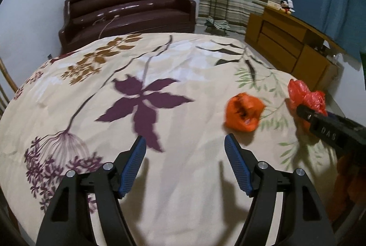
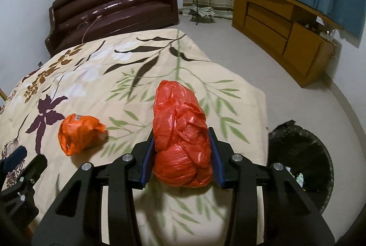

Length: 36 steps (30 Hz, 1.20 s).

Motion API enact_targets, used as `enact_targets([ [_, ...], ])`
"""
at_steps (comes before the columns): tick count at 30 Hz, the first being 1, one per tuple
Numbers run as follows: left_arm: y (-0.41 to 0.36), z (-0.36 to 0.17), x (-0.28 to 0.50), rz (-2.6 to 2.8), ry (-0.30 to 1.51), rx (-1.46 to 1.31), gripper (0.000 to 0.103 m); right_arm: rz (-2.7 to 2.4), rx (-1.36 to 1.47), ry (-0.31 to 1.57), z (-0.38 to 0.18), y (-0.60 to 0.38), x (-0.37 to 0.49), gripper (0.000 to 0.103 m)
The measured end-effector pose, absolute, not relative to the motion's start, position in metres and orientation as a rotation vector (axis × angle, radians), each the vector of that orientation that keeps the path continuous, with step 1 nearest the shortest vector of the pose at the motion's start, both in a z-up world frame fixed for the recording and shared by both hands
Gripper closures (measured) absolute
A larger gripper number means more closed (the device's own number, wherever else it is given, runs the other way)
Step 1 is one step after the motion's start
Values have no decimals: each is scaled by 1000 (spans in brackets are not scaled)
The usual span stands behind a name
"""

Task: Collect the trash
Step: 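Grasp the red plastic bag with the right gripper while the left gripper grasps the orange bag, then carry the red and orange bags over the black bin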

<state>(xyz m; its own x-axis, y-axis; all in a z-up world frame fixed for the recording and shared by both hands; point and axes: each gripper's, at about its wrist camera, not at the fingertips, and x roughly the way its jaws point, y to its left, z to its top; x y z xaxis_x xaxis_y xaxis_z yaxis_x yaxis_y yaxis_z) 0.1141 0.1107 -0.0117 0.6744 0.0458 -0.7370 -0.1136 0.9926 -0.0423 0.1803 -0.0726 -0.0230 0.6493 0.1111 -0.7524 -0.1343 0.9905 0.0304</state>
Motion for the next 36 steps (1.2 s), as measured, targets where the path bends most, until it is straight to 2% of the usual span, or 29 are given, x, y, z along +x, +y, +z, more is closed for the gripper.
enact_targets([
  [10,72,-8,148,33,807,-30,33,145,2,856,-22,-90,179,63],
  [20,66,-23,175,8,865,-24,33,166,16,868,-24,-92,181,62],
  [23,66,-27,176,-3,878,-22,39,173,12,872,-26,-90,182,62],
  [27,62,-29,176,-34,886,-8,56,175,9,873,-27,-89,182,62],
  [36,62,-26,170,-29,865,0,57,174,9,872,-27,-89,182,63],
])
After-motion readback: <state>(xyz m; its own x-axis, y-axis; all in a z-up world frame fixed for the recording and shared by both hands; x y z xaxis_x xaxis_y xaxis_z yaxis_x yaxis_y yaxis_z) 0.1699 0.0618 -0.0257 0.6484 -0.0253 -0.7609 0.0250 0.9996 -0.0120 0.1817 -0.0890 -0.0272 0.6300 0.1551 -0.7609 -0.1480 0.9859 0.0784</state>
